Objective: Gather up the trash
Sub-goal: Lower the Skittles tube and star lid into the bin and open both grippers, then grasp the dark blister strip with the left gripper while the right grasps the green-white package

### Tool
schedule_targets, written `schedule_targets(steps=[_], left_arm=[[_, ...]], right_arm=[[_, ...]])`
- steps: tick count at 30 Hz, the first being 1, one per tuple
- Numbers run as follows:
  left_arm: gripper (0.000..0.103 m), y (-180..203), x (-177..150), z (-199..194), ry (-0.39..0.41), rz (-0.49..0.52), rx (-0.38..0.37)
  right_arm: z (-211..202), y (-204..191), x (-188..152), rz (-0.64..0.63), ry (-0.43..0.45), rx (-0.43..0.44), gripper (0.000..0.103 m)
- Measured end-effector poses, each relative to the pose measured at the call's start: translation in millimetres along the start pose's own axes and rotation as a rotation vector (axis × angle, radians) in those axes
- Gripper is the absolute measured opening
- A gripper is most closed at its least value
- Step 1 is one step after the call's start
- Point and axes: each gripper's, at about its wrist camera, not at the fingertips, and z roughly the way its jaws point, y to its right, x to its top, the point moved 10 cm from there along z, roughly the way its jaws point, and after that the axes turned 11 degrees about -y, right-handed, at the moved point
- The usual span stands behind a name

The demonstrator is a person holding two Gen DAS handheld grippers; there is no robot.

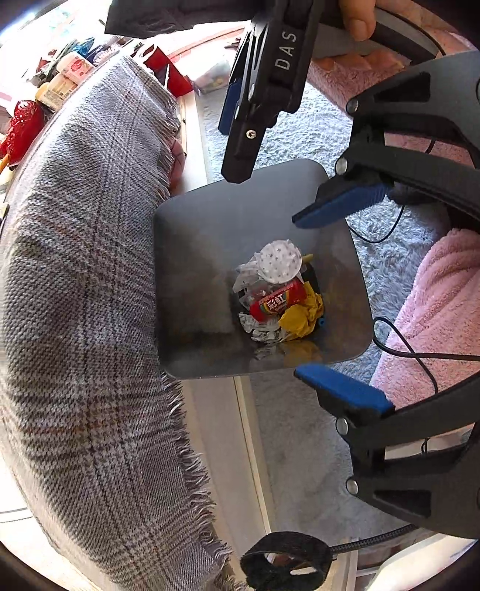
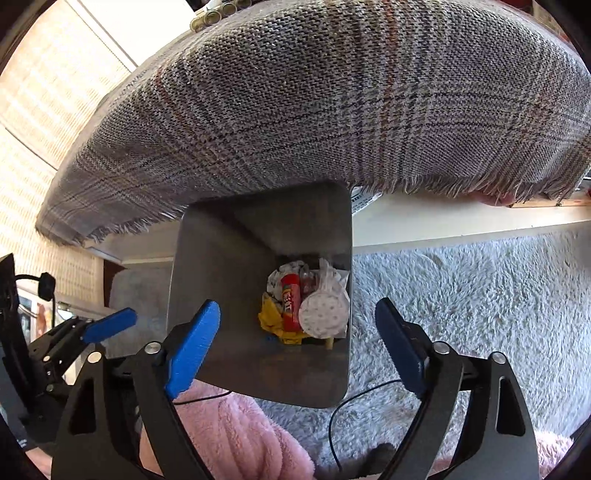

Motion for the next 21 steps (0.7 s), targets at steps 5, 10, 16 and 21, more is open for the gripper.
schedule_targets(steps=[5, 10, 16, 21], left_arm=[[0.089, -6, -2, -12, 0.015, -0.013, 0.019], [0.093, -11, -1, -18, 0.020, -0.029, 0.033], [0.094, -14, 7, -40, 0.067, -0.040, 0.044], [0.095, -17, 25, -65, 0.117, -0.045, 0.055]], right_arm=[[-6, 1, 0, 0.019, 0.023, 0.034, 0.097], [-13, -4, -2, 0.001, 0.038, 0.053, 0.098], [-25, 1, 0, 0.024, 0.052, 0.086, 0.098], [-47, 6, 13, 0.012, 0.092, 0.028, 0.098]])
